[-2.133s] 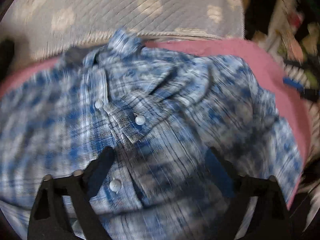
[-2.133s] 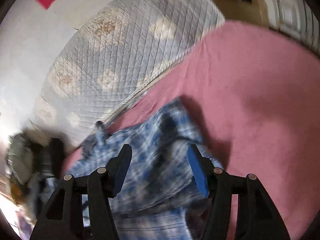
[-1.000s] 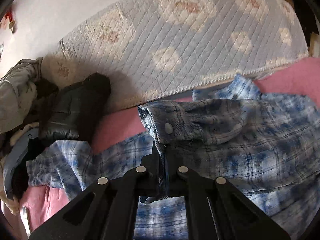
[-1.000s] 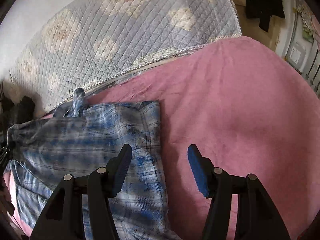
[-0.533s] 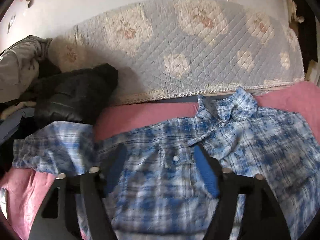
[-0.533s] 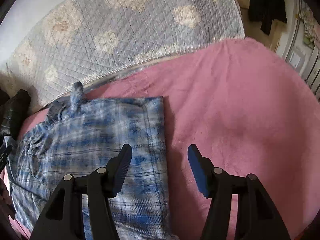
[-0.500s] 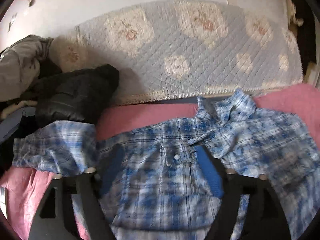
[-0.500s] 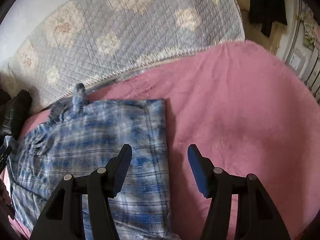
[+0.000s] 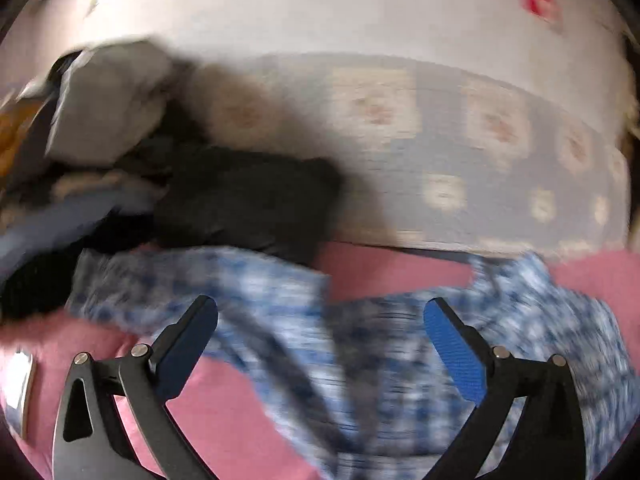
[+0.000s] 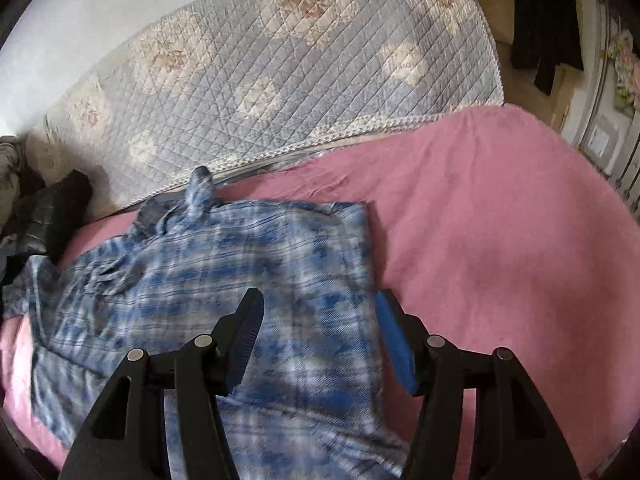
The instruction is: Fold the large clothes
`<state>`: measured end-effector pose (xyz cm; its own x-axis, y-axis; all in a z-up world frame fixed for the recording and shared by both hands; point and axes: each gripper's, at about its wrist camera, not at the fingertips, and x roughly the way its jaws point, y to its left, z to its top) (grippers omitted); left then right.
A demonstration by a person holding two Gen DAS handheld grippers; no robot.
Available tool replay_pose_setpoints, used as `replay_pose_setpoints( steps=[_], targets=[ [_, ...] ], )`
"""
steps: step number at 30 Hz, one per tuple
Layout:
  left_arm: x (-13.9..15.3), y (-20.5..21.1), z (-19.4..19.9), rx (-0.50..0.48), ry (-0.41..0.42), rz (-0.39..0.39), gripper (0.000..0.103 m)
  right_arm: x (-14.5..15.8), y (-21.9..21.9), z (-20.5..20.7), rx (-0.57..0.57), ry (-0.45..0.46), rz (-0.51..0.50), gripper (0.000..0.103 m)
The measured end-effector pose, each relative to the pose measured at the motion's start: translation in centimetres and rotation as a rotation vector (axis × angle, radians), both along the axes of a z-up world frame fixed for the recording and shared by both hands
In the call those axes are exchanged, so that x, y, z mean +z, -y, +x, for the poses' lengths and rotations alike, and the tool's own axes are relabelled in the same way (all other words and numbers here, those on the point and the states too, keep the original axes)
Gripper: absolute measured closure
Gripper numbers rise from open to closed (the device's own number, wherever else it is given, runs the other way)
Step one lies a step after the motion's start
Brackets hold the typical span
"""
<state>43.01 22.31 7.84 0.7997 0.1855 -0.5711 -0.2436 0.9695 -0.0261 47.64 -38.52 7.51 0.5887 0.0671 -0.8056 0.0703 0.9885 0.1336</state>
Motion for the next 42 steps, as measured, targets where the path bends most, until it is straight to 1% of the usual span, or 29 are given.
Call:
replay_pose_setpoints(
  steps=[2,3,5,8,11,13,15,17,18,19,21,22,23,25,26,27,28,29,30,32,34,36,38,40,42],
  targets=[
    [-0.8,-3.4,0.6,0.014,-0.026,-0.108,0.001,-0.1,-0.5,-0.4,0.007,0.01,-0.052,0.043],
    [-1.3,-4.8,0.7,0.026,-0.042,-0.144,0.003,-0.1,-0.7,-0.4,0.016,0.012,-0.076,0.043],
    [-2.3,-7.1,1.0,0.049,-0.069,-0.191,0.011,-0.3,-1.2,-0.1,0.035,0.016,-0.12,0.043],
    [-3.8,-9.6,1.0,0.124,-0.098,-0.206,0.012,-0.7,-1.4,0.5,0.037,0.016,-0.121,0.043],
    [-5.1,-11.7,1.5,0.176,-0.143,-0.228,0.014,-1.6,-1.7,1.0,0.043,-0.006,-0.113,0.043],
    [-6.3,-13.0,2.0,0.206,-0.17,-0.271,0.015,-2.4,-2.0,1.3,0.048,-0.027,-0.126,0.043],
    [-7.7,-14.6,2.3,0.225,-0.199,-0.343,0.027,-2.9,-2.2,1.5,0.05,-0.042,-0.138,0.043],
    [-9.5,-15.9,2.6,0.212,-0.226,-0.462,0.063,-3.3,-2.5,1.6,0.06,-0.051,-0.146,0.043],
    [-10.2,-16.3,2.7,0.21,-0.239,-0.505,0.065,-3.3,-2.7,1.6,0.063,-0.052,-0.15,0.043],
    [-10.8,-16.6,2.8,0.214,-0.244,-0.527,0.065,-3.3,-2.8,1.6,0.066,-0.05,-0.155,0.043],
    [-10.7,-16.6,2.8,0.228,-0.221,-0.522,0.065,-3.2,-3.1,1.7,0.075,-0.044,-0.154,0.043],
    [-10.6,-16.6,2.9,0.23,-0.215,-0.524,0.061,-3.2,-3.1,1.8,0.082,-0.048,-0.131,0.043],
    [-10.5,-16.5,3.0,0.224,-0.207,-0.531,0.051,-3.3,-3.0,2.0,0.084,-0.06,-0.085,0.043],
    [-10.8,-16.5,3.2,0.221,-0.179,-0.572,0.041,-3.6,-2.7,2.3,0.077,-0.089,0.0,0.043],
    [-10.8,-16.2,3.2,0.242,-0.18,-0.568,0.045,-3.7,-2.6,2.4,0.071,-0.102,0.032,0.043],
    [-10.5,-15.7,3.4,0.249,-0.19,-0.517,0.055,-3.7,-2.6,2.5,0.06,-0.104,0.042,0.043],
    [-10.4,-15.2,3.8,0.239,-0.198,-0.462,0.095,-3.7,-2.7,2.4,0.049,-0.097,0.016,0.043],
    [-10.1,-14.6,4.1,0.227,-0.208,-0.417,0.102,-3.6,-2.9,2.4,0.041,-0.087,-0.02,0.043],
    [-9.7,-14.0,4.1,0.235,-0.199,-0.39,0.102,-3.4,-3.1,2.3,0.036,-0.076,-0.051,0.043],
    [-8.3,-12.8,3.5,0.251,-0.146,-0.38,0.103,-3.0,-3.2,2.2,0.041,-0.064,-0.067,0.043],
    [-5.9,-10.9,2.7,0.2,-0.069,-0.366,0.103,-2.6,-3.1,2.1,0.041,-0.057,-0.063,0.043],
    [-2.8,-7.5,1.8,0.096,0.008,-0.306,0.103,-2.2,-2.8,2.0,0.037,-0.05,-0.057,0.043],
    [-0.5,-4.0,0.6,-0.045,0.067,-0.279,0.103,-1.9,-2.6,1.9,0.033,-0.045,-0.047,0.043],
    [1.0,-0.3,-1.1,-0.177,0.106,-0.261,0.103,-1.8,-2.5,1.8,0.03,-0.046,-0.037,0.043],
    [1.5,3.1,-2.5,-0.291,0.126,-0.271,0.103,-1.8,-2.5,1.7,0.027,-0.048,-0.032,0.043]
  ],
)
